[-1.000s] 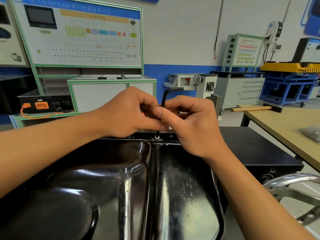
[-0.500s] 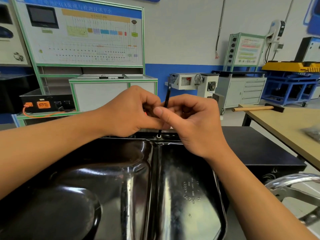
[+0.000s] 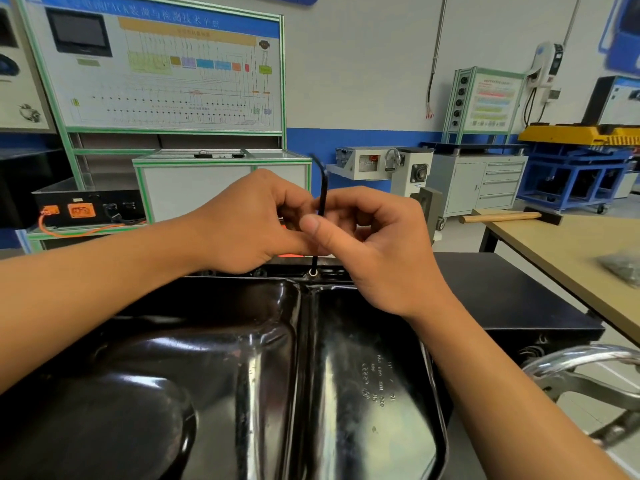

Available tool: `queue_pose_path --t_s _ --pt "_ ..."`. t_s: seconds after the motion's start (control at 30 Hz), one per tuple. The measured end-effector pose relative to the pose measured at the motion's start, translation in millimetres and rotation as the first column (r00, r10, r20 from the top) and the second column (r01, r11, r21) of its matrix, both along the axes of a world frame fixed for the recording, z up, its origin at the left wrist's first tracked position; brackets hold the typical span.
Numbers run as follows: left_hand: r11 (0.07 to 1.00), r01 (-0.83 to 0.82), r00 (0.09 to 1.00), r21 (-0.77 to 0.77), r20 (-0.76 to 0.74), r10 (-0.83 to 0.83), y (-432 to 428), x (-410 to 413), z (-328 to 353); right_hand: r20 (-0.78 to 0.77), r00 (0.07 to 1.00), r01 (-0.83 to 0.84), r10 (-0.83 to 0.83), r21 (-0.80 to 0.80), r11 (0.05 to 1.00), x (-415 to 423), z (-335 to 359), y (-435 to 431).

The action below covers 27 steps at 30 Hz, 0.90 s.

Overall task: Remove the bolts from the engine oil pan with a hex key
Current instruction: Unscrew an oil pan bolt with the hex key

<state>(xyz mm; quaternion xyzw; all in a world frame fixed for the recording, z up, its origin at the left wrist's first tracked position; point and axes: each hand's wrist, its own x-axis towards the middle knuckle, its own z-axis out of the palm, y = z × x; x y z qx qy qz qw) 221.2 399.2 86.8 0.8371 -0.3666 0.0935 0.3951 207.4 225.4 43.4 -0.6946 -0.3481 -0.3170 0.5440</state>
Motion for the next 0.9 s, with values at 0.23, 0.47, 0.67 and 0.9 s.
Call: queue_pose_path --t_s 0.23,0.47,0.67,0.9 --pt "0.999 -0.036 0.992 0.02 0.121 0.033 -2.1 3.4 -3.5 -0.01 0.999 0.038 -0.037 0.125 0.991 0.1 1.4 5.2" --pt "0.985 0.165 0.983 -0.039 -0.074 -0.168 4.1 1.7 0.1 0.078 0.994 0.083 -0.08 -0.045 0.996 1.1 2.8 6.2" --pt "0.988 0.145 0.989 -0.058 -0.029 -0.147 -3.0 -1.1 -0.7 0.025 0.999 0.031 -0.032 0.055 0.998 -1.3 3.5 4.0" --pt "0.999 0.048 0.999 -0.007 0.007 -0.048 -3.8 2.0 -1.9 -0.022 0.999 0.035 -0.032 0.137 0.99 -3.4 6.1 5.6"
